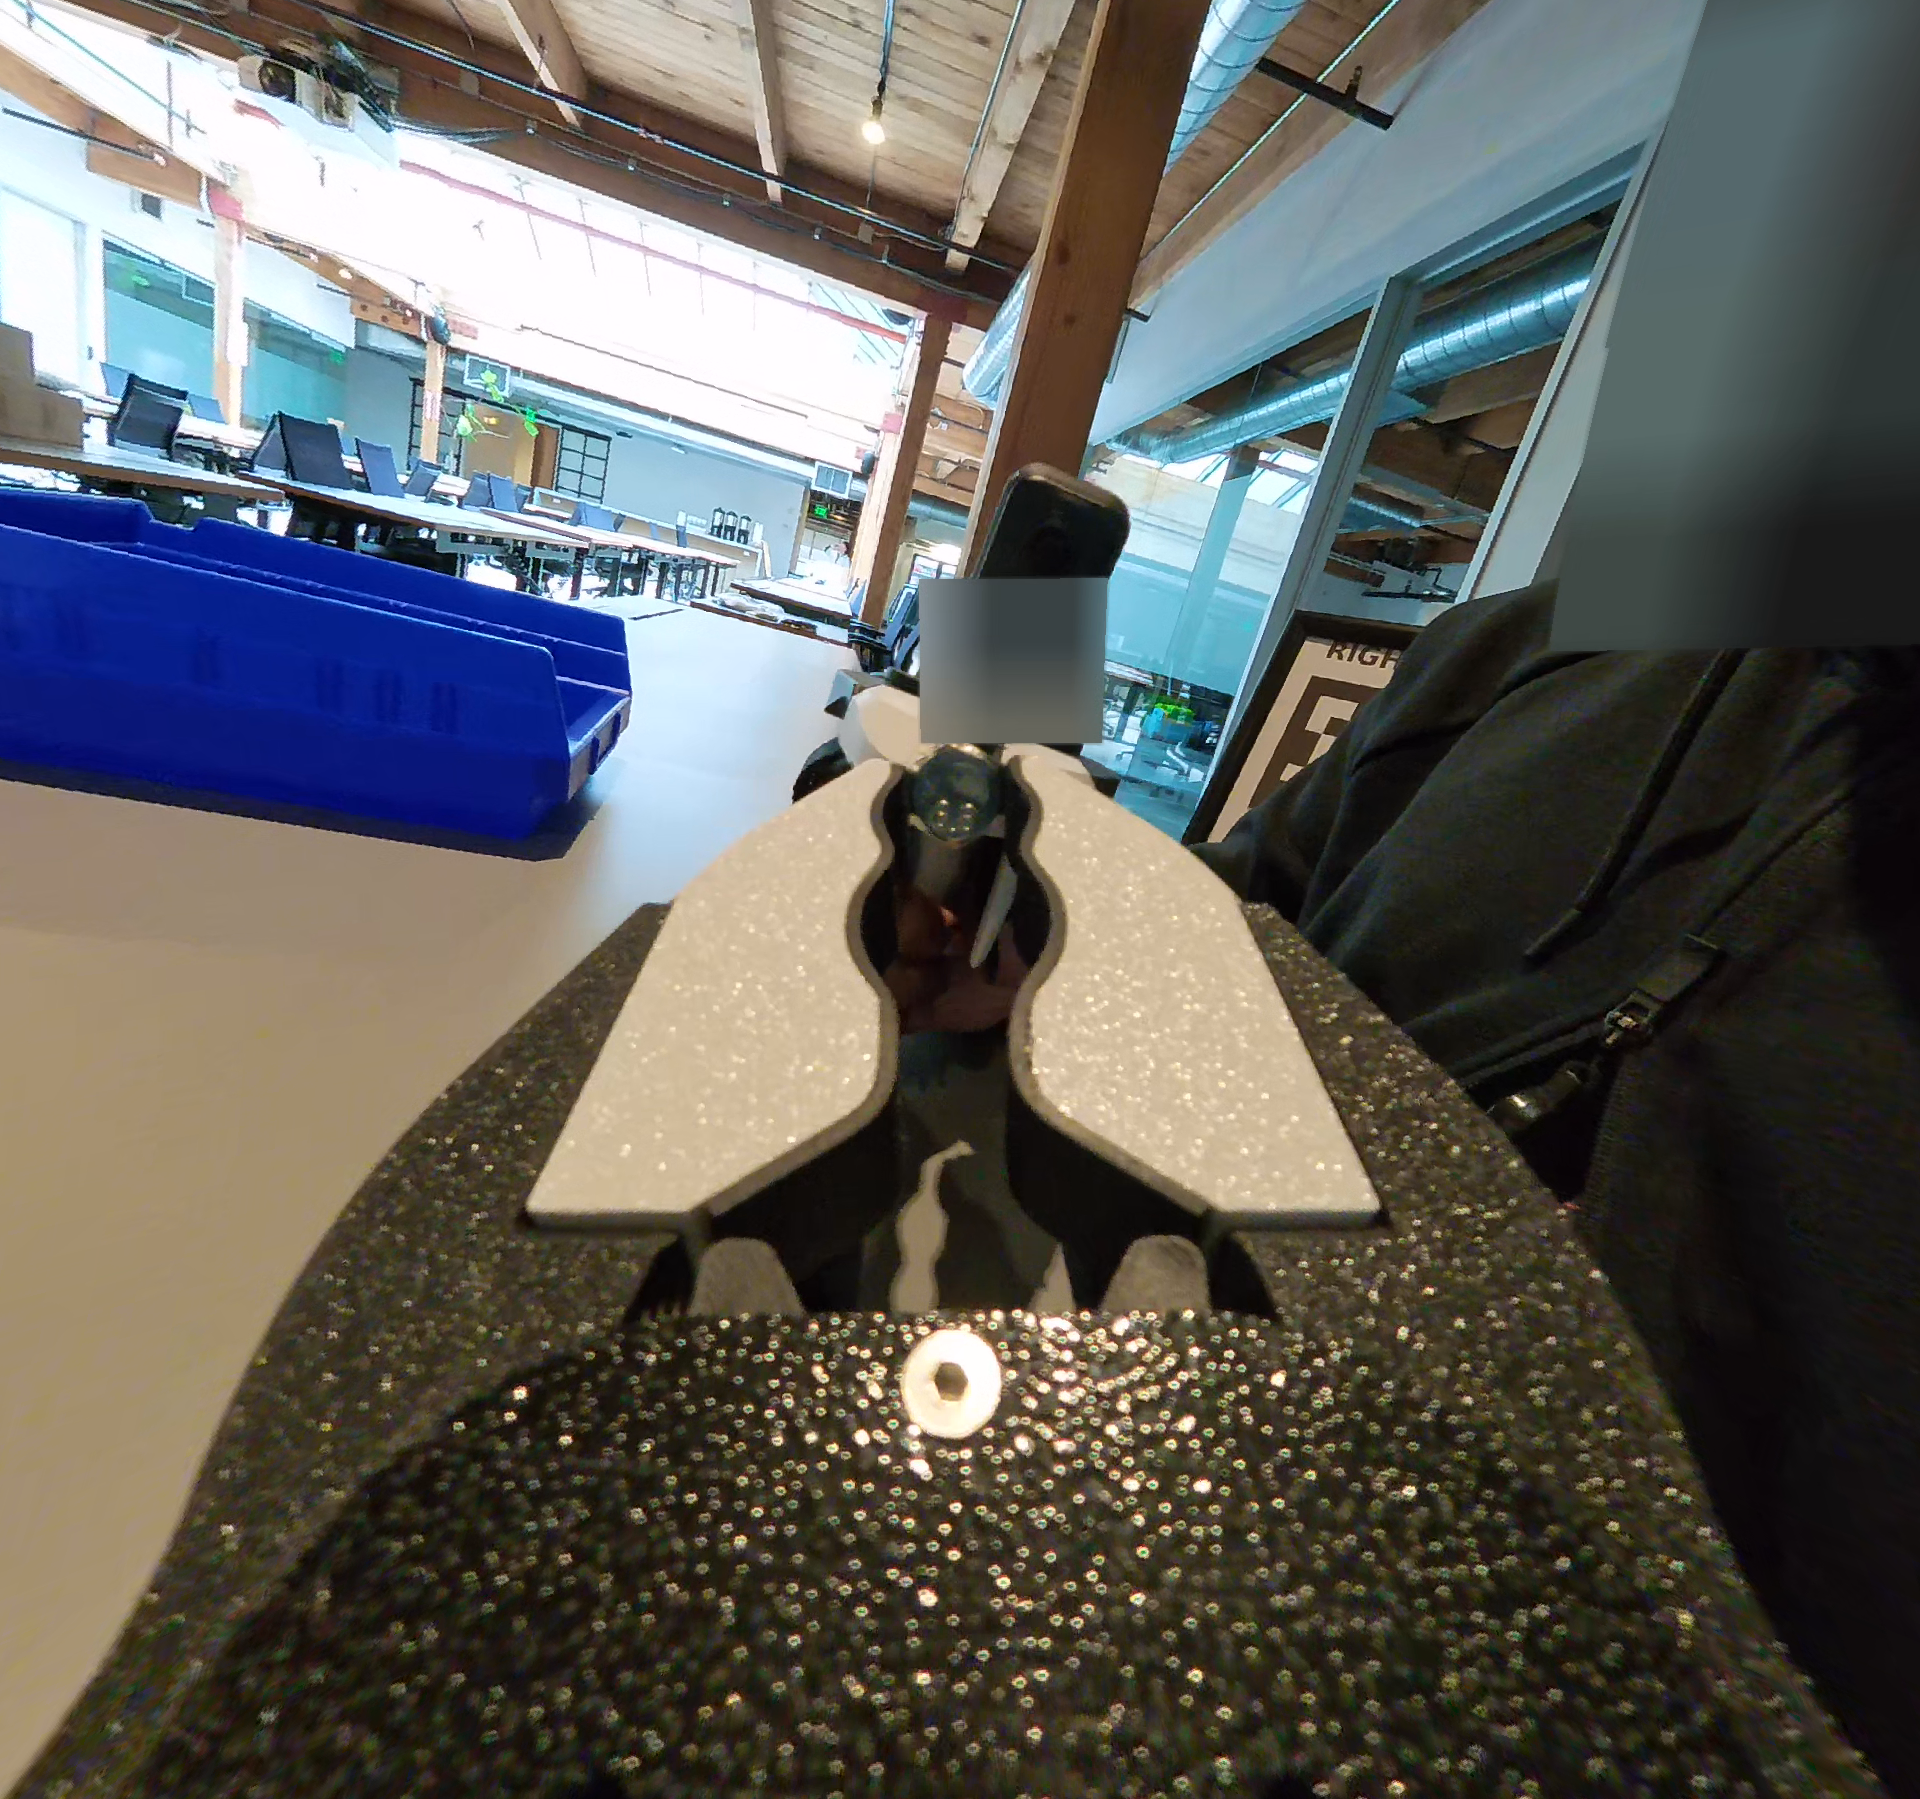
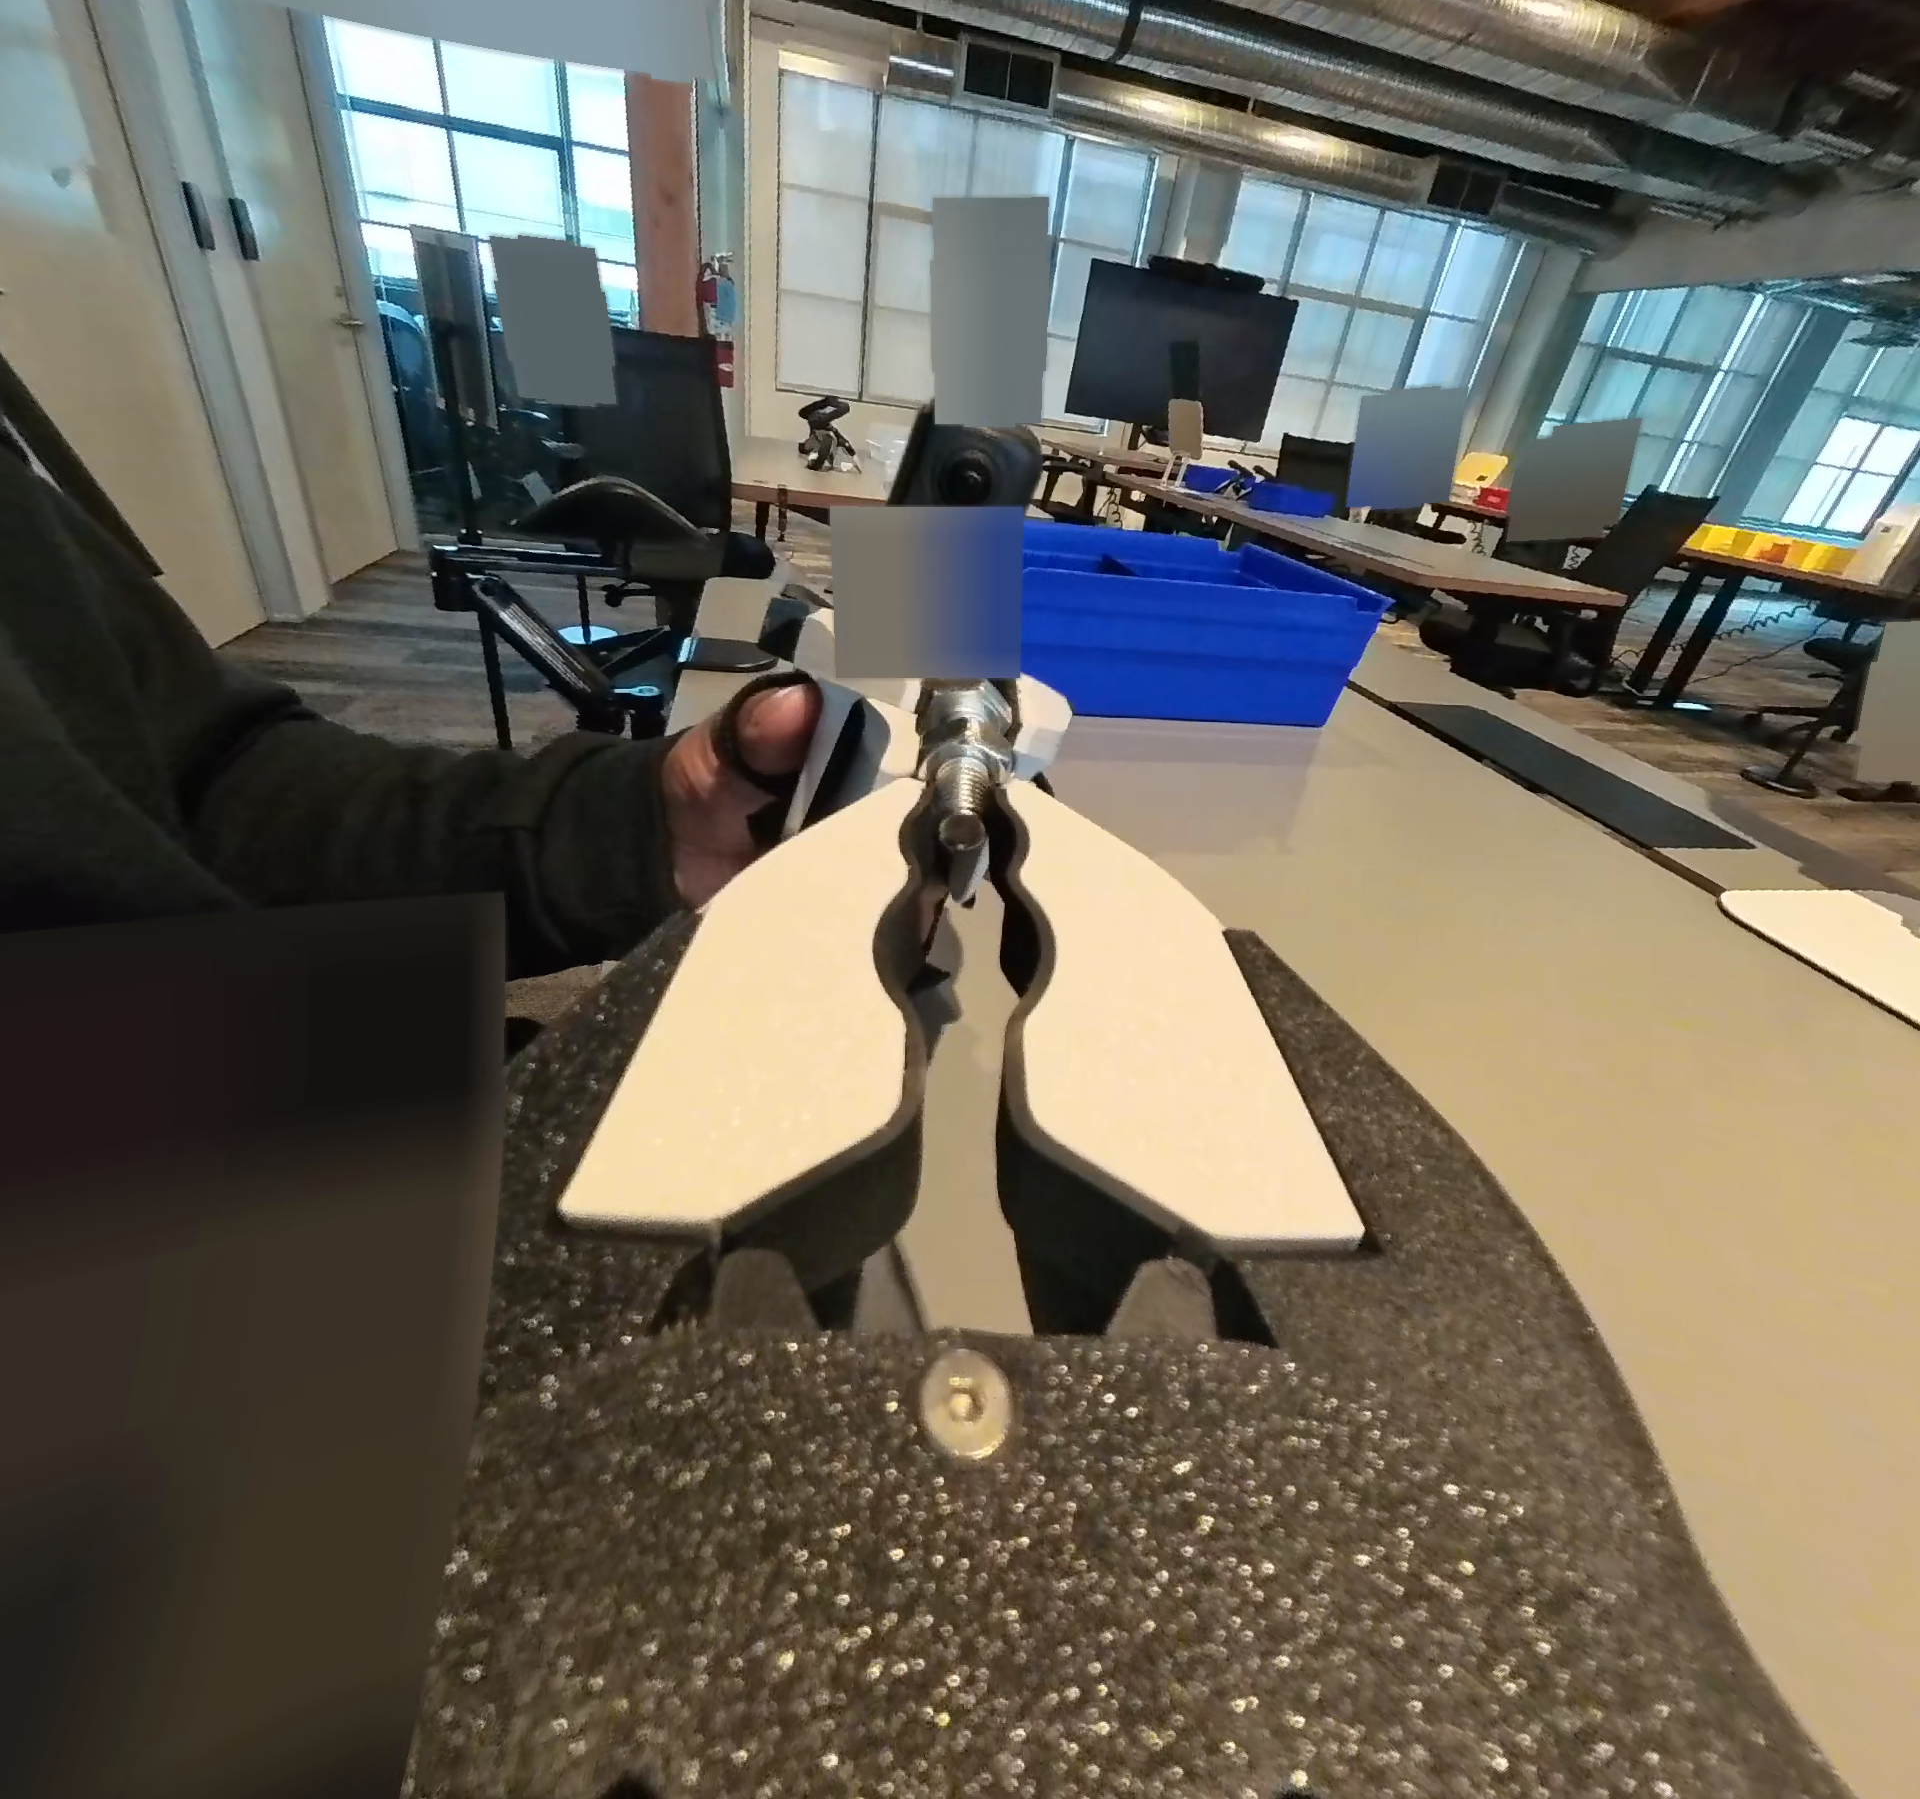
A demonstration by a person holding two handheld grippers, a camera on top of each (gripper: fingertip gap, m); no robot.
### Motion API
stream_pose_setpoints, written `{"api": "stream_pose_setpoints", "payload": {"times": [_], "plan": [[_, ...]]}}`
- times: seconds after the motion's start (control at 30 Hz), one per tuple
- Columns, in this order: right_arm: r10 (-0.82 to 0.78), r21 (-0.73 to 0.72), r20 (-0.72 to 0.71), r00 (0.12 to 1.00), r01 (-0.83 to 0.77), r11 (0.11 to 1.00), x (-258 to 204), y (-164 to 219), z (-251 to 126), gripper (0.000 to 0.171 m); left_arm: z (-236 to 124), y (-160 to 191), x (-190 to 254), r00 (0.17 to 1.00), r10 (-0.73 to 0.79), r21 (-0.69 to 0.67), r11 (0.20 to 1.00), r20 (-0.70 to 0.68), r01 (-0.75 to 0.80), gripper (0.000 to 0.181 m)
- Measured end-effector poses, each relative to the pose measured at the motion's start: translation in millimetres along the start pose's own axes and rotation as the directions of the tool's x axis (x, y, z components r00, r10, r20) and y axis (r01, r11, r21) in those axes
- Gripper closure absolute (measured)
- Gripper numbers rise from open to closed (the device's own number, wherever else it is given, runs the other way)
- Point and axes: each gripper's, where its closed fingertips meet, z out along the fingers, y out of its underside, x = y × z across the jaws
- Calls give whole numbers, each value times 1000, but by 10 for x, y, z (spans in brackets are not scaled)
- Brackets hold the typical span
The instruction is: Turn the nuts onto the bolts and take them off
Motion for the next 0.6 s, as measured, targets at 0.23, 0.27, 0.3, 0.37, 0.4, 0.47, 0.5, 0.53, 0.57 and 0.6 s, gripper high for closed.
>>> {"api": "stream_pose_setpoints", "payload": {"times": [0.23, 0.27, 0.3, 0.37, 0.4, 0.47, 0.5, 0.53, 0.57, 0.6], "plan": [[-24, -3, -13, 1000, 24, 1000, 6, -15, -19, 162, 12, -3, -9, 1000, -9, 12, 1000, -3, 9, 164], [-28, -2, -13, 1000, 28, 1000, 3, -19, -23, 162, 12, -8, -4, 1000, -9, 16, 1000, -6, 9, 164], [-31, -2, -13, 999, 31, 1000, 1, -23, -25, 162, 10, -13, -1, 1000, -8, 19, 1000, -8, 9, 164], [-36, 1, -15, 999, 36, 999, 0, -32, -31, 162, 3, -32, 2, 1000, -9, 31, 999, -11, 9, 164], [-37, 2, -15, 999, 37, 999, 1, -36, -36, 162, -5, -47, 3, 1000, -9, 41, 999, -12, 10, 164], [-41, 8, -21, 999, 41, 999, 13, -58, -54, 162, -26, -82, -4, 1000, -9, 63, 998, -7, 9, 164], [-44, 12, -27, 999, 45, 999, 27, -80, -73, 162, -38, -96, -11, 1000, -8, 71, 997, -3, 8, 164], [-55, 12, -40, 998, 55, 998, 58, -110, -104, 162, -47, -105, -17, 1000, -8, 76, 997, 1, 8, 164], [-77, 6, -64, 995, 77, 997, 114, -150, -154, 162, -52, -107, -23, 1000, -10, 78, 997, 5, 10, 164], [-110, -5, -99, 989, 110, 994, 201, -208, -229, 162, -53, -103, -27, 1000, -13, 76, 997, 6, 13, 164]]}}
